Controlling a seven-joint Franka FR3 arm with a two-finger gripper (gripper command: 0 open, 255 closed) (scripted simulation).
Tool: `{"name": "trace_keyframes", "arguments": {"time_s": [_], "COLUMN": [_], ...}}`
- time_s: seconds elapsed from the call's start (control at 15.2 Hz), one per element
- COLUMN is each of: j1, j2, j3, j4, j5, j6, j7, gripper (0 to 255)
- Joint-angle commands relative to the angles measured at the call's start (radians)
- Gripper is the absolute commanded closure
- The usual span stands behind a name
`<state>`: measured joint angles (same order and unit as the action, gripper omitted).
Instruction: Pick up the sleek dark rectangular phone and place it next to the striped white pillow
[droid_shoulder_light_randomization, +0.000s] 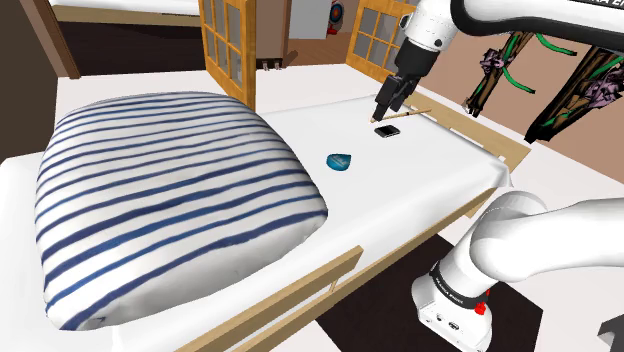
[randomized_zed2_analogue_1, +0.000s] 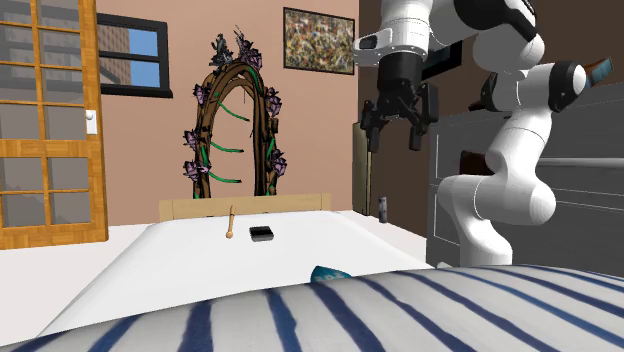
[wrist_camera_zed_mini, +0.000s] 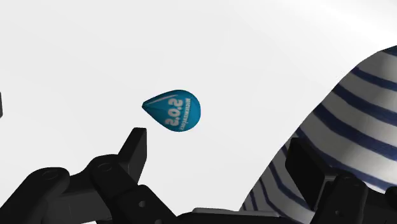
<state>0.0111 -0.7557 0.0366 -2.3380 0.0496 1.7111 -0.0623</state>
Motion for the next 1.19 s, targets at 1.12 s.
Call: {"name": "trace_keyframes", "arguments": {"time_s": [1.12], "j1": [0.089], "j2": [0.137], "j3": [-0.514], "j4": [-0.053], "j5": [-0.283], "j6": [0.125], "j7": [-0.978], "gripper": [0]}}
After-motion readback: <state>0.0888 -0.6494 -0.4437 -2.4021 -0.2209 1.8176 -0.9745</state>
